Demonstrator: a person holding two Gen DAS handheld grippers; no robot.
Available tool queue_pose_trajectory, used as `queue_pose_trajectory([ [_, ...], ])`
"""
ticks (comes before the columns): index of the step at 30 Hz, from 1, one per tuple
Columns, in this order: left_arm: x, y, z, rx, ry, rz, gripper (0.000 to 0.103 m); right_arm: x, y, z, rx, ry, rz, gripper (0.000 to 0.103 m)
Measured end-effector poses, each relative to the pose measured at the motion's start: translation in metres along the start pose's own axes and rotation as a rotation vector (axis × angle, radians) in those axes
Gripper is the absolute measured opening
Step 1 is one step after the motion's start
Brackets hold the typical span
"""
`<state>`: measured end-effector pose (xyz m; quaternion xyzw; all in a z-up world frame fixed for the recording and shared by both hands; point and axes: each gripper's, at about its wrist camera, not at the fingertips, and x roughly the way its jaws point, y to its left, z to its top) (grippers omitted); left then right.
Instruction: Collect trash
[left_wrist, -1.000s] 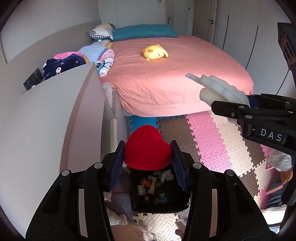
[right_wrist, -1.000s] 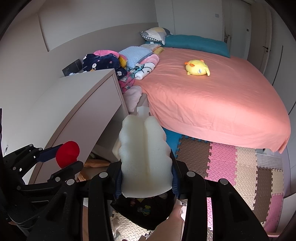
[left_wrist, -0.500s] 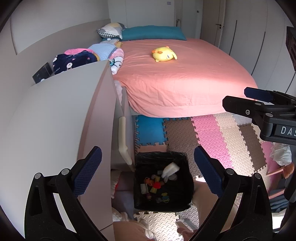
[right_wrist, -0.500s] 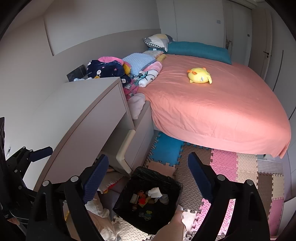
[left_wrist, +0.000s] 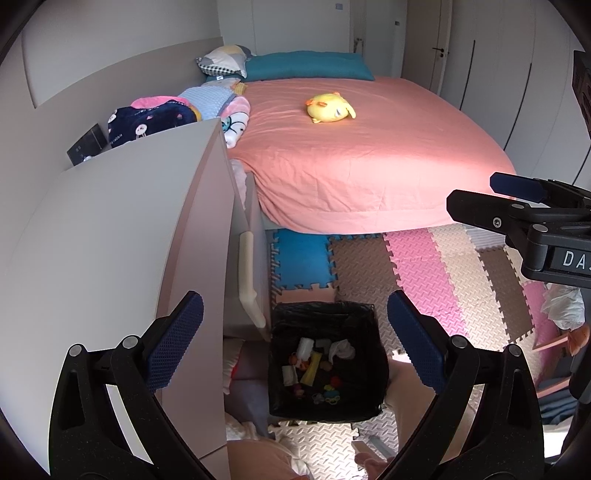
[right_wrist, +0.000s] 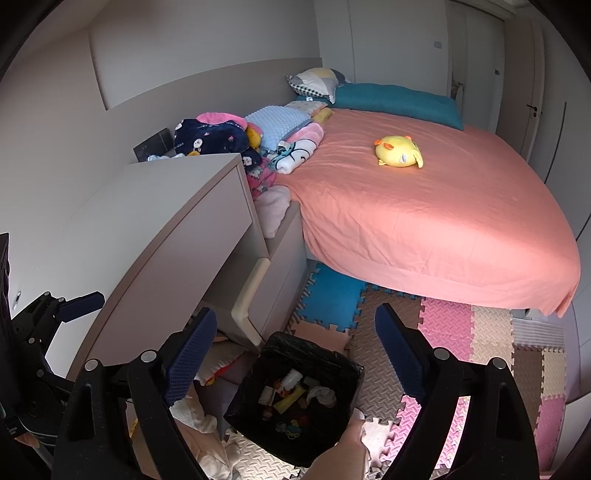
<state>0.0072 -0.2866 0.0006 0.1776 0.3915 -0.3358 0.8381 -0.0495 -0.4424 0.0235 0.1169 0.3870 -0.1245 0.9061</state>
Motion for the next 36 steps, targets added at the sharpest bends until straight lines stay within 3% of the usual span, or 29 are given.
queue_pose_trajectory([
  [36,-0.0011,-0.0068,0.0001,0.015,-0.025,0.025,0.096,0.0033,-0.0035,-0.0044,0.011,0.009,-0.005,0.087],
])
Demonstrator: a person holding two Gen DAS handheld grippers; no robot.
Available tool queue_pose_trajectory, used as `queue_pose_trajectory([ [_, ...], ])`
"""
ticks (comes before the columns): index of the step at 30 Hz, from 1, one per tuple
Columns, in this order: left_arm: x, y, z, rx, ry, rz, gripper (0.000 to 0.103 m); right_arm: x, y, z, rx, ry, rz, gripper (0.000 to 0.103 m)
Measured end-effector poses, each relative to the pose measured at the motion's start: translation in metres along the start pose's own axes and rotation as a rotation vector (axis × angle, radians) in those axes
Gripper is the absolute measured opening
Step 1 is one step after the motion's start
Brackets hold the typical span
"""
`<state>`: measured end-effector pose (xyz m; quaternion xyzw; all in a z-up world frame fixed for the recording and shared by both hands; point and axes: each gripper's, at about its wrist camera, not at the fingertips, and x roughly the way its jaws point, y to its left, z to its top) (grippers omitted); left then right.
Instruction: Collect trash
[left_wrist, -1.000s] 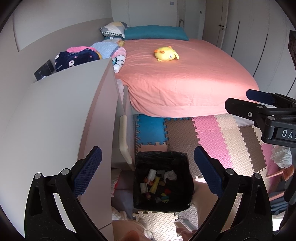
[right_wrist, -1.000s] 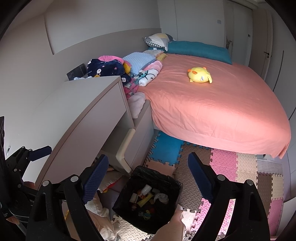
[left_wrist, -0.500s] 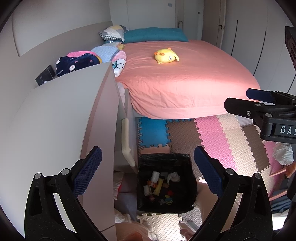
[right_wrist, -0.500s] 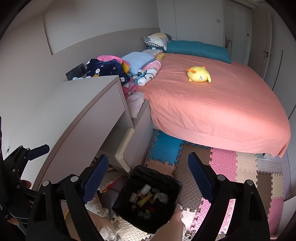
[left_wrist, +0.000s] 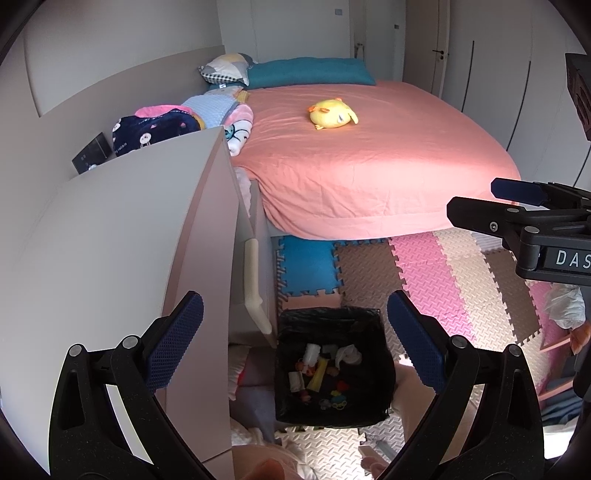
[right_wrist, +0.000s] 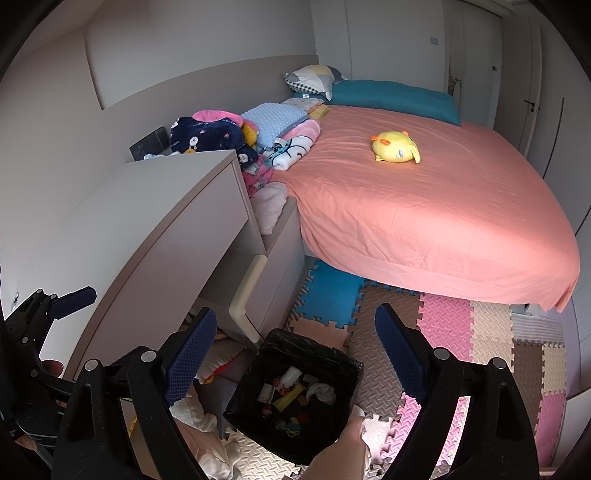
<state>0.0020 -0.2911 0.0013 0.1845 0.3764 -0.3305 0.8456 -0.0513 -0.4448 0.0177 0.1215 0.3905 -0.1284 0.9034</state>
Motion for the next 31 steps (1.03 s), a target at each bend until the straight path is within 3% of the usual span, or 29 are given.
queue_pose_trajectory([
  [31,0.0057,0.0009,-0.0018,-0.006,0.013,0.005,0.096,0.0014,-0.0052,-0.0084,0.002,0.008,-0.002,0.087],
])
